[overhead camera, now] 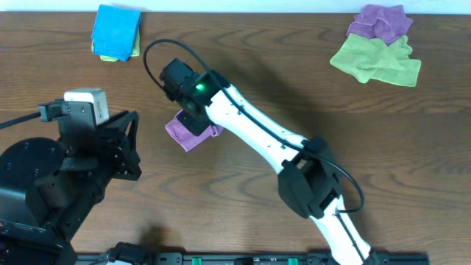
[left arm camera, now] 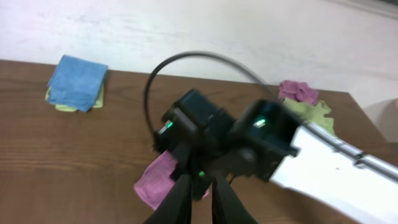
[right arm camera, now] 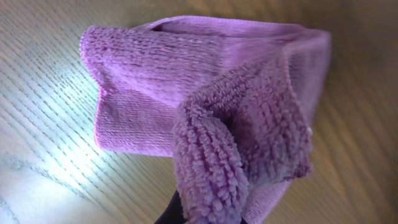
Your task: Fold the cloth
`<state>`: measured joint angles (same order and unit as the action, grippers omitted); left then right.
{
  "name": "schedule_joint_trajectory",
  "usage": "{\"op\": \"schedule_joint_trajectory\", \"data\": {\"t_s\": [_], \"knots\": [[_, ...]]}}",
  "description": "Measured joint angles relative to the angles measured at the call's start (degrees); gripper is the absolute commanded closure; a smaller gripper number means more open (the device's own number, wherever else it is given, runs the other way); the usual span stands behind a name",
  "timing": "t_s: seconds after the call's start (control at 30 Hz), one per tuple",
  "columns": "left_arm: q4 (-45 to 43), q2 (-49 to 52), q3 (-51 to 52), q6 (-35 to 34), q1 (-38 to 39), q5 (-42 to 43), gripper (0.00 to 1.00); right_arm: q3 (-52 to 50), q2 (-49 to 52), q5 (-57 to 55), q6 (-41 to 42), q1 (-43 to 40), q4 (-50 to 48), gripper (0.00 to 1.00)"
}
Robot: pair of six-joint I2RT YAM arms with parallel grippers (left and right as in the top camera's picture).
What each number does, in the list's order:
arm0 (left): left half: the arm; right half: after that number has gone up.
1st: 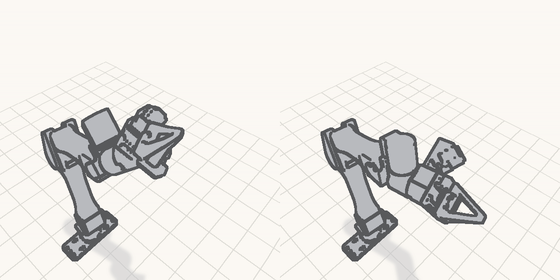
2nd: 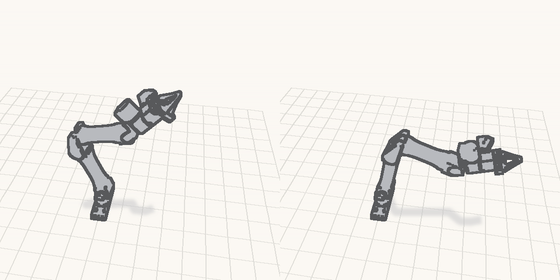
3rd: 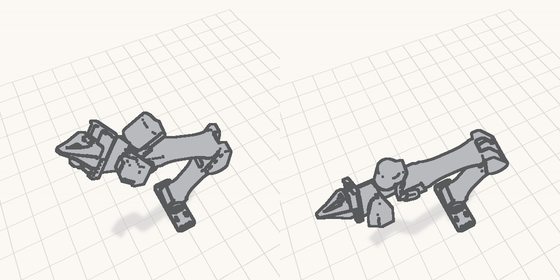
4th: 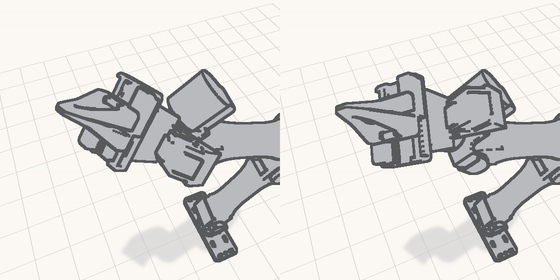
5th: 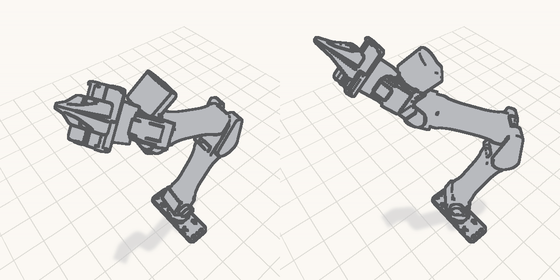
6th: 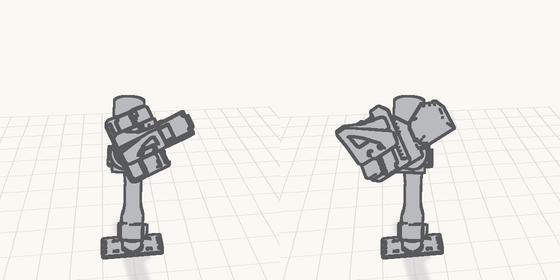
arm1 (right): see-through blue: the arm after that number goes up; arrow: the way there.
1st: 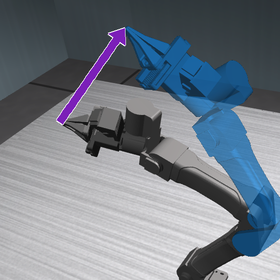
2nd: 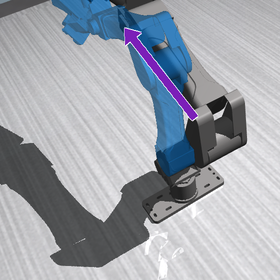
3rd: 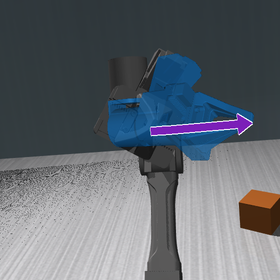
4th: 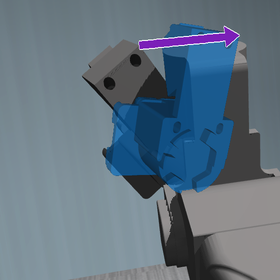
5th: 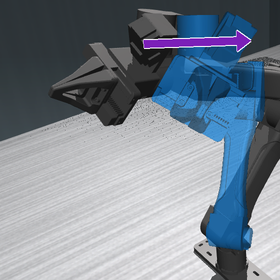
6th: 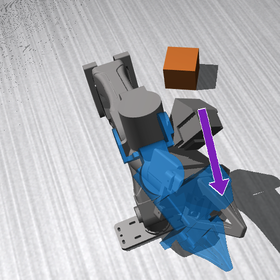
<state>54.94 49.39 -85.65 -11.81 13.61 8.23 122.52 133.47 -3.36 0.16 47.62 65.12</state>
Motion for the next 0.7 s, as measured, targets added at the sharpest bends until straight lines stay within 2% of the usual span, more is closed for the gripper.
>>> {"op": "schedule_joint_trajectory", "data": {"t_s": [0.27, 0.7], "knots": [[-1.57, 0.00, -0.02, 0.00, 0.00, 3.56, 0.82, -0.02, 3.67, 0.42, 0.00, 1.51, -2.32, 0.99], [-1.53, 0.00, -0.02, 0.02, 0.00, 5.57, 0.81, -0.02, 3.78, 1.01, 0.04, 1.81, -5.07, 0.99]]}}
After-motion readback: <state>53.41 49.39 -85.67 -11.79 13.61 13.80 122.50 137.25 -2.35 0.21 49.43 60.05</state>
